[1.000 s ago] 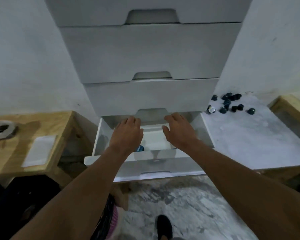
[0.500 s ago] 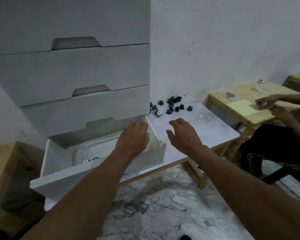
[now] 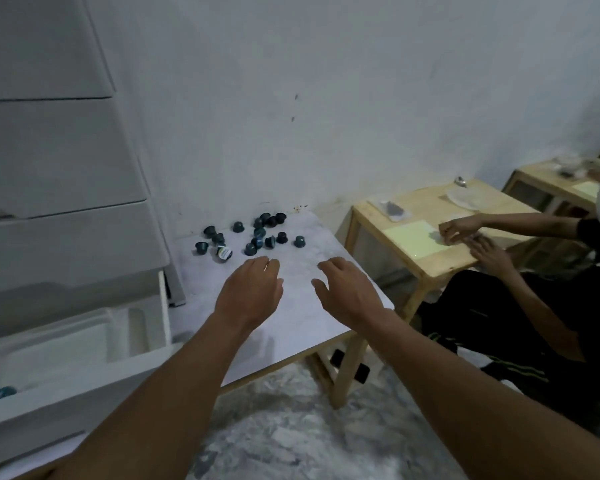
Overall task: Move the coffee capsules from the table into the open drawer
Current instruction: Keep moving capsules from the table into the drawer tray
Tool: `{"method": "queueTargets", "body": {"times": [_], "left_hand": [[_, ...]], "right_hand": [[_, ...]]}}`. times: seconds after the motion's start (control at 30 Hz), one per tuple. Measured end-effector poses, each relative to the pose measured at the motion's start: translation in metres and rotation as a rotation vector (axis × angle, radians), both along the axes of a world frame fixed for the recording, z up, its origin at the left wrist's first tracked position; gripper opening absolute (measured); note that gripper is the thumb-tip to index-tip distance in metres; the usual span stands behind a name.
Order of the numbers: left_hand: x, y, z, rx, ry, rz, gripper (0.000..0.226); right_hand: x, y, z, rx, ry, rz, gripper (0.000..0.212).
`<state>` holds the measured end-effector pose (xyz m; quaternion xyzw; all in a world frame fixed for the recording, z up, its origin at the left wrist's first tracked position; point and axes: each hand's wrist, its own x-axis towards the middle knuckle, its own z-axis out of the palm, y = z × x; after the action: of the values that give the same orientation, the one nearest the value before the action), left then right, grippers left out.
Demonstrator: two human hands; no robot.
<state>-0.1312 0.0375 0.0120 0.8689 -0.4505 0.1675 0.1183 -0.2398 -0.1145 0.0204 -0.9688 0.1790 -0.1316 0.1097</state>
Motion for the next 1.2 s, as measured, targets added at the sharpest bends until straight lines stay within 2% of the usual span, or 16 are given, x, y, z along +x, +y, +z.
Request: {"method": "queueTargets", "body": {"times": [0.37,0.6,0.8,1.07,1.2], "left_hand": [[0.037,-0.088,-0.019,0.079,-0.016,0.05,0.014],[0.111,-0.142,-0.044,0.144,0.108,0.07,0.011],[0.183,-0.179,-0.072,0.164,0.197,0.071,0.031],[0.251,-0.211,-0.109,0.245,0.296,0.08,0.023],[0.273,-0.225,-0.128,0.284,0.335,0.044,0.016]], "right_hand": [[0.049,-0.095,-0.028,0.021,0.057,0.097,0.036],[0.127,-0.14,-0.054,0.05,0.1,0.103,0.037],[0.201,-0.171,-0.083,0.143,0.19,0.077,0.039],[0.279,-0.188,-0.125,0.241,0.265,0.07,0.025],[0.3,-0.195,-0.144,0.253,0.313,0.081,0.027]]}}
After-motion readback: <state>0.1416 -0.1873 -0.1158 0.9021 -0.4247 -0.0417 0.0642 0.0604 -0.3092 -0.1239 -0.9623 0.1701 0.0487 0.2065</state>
